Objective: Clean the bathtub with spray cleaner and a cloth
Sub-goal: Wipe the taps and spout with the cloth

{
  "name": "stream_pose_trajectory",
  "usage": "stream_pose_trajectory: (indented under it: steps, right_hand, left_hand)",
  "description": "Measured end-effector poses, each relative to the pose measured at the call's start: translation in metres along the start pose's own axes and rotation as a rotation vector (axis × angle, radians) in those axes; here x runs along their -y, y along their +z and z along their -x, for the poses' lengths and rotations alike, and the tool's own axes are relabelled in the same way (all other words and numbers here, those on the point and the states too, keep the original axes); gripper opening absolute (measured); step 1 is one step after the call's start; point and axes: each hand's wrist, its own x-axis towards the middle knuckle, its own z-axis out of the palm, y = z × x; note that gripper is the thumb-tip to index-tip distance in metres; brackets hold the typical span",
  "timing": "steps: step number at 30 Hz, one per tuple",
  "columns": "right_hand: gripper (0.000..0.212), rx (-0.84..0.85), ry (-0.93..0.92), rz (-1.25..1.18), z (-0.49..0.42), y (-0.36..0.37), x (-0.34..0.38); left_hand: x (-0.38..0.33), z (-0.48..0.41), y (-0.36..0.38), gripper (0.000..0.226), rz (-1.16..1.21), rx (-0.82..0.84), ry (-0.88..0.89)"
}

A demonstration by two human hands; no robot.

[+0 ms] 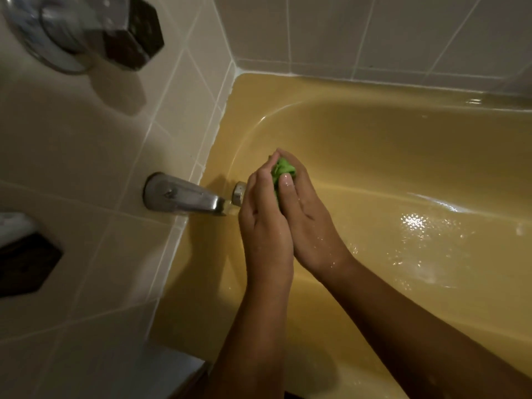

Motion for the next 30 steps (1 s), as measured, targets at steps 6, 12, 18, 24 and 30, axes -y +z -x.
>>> stream_pose_trajectory:
  steps: [6, 12, 18, 24, 30]
  right_hand:
    - [0.030, -0.217, -0.143, 0.055, -0.005, 0.003, 0.015]
    - [0.029, -0.344, -0.126, 0.010, -0.018, 0.008, 0.014]
    - [0.028, -0.355, -0.081, 0.008, -0.029, 0.007, 0.004]
    - [0.029, -0.319, -0.070, 0.059, -0.033, 0.005, -0.006]
    - [0.024, -0.103, 0.041, -0.017, -0.022, -0.001, 0.003]
  left_hand:
    - [-0.022, 0.000, 0.002, 0.029, 0.041, -0.093, 0.005]
    - [-0.022, -0.017, 0.006, 0.021, -0.055, -0.123, 0.029]
    - [-0.013, -0.029, 0.009, 0.032, -0.062, -0.140, 0.003]
    - [-0.006, -0.033, 0.010, 0.036, -0.086, -0.163, -0.020]
    - [-0.007, -0.035, 0.003, 0.025, -0.132, -0.202, -0.034]
